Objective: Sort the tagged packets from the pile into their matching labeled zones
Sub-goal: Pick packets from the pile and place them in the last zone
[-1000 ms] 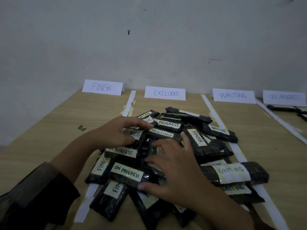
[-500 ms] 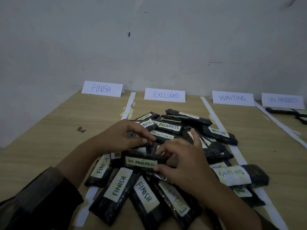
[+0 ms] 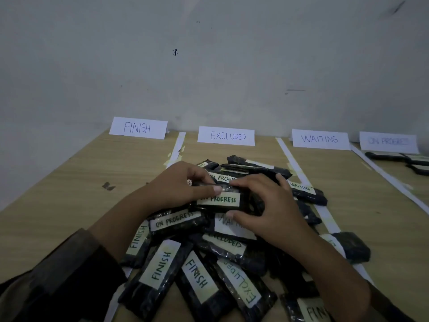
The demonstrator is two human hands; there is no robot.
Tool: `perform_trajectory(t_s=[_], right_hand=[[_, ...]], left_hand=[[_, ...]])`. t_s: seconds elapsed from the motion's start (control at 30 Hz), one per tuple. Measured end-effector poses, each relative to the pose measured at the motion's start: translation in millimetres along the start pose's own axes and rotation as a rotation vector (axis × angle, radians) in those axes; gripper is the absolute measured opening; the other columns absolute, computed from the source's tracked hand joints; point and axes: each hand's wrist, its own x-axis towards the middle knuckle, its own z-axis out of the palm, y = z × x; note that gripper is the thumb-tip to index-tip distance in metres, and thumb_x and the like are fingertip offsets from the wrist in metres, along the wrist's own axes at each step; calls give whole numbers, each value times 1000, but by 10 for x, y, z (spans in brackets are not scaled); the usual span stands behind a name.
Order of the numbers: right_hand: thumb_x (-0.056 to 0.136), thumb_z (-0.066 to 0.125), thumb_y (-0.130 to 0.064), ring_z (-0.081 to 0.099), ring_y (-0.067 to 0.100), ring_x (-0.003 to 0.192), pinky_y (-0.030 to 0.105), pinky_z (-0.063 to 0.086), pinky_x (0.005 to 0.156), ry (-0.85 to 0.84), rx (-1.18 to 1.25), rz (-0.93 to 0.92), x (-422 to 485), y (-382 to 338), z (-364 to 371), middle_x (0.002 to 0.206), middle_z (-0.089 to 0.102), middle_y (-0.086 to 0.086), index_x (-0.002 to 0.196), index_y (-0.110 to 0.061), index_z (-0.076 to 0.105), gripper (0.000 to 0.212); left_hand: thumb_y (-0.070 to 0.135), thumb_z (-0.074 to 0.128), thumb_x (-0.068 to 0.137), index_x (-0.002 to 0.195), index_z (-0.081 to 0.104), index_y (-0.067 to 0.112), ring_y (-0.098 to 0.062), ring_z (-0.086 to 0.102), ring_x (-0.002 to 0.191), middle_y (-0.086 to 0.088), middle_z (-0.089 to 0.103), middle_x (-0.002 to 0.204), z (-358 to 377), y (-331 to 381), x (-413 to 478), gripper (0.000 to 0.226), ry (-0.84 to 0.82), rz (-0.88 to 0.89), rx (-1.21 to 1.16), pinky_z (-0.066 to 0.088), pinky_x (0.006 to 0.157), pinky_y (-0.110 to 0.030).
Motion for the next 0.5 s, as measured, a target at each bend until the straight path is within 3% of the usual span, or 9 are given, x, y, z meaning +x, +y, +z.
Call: perform_trajectory(t_s=[0.13, 0.27, 0.37, 0.5], right_hand=[[67, 59, -67, 53, 4, 113, 53, 17, 112, 29, -239, -84, 63, 88, -95, 115, 58, -20, 121, -37, 55, 62], [65, 52, -70, 61, 10, 99, 56, 23, 107, 73, -321, -76, 121, 247, -267, 102, 63, -15, 116, -36, 56, 61], [64, 51, -70, 62, 12, 99, 51, 19, 107, 82, -374, -30, 148, 443, -469, 103, 63, -13, 115, -34, 58, 63], [69, 66, -63, 54, 9, 109, 42, 16, 109, 53, -436, 98, 165, 773, -819, 112, 59, -15, 122, -35, 54, 61]], left_hand=[[38, 72, 77, 75, 75, 22, 3, 60, 64, 8, 71, 73, 46, 137, 136, 16, 5, -9, -74, 42, 67, -19], [41, 66, 82, 86, 75, 25, -9, 65, 83, -1, 73, 88, 141, 269, 328, 19, -27, 3, -57, 45, 73, -19], [41, 56, 90, 105, 69, 29, -7, 64, 93, 8, 71, 97, 222, 401, 525, 23, -50, 45, -63, 48, 73, -15], [36, 50, 95, 121, 60, 28, -7, 55, 108, 15, 59, 111, 353, 620, 864, 29, -21, 107, 45, 46, 89, -27]])
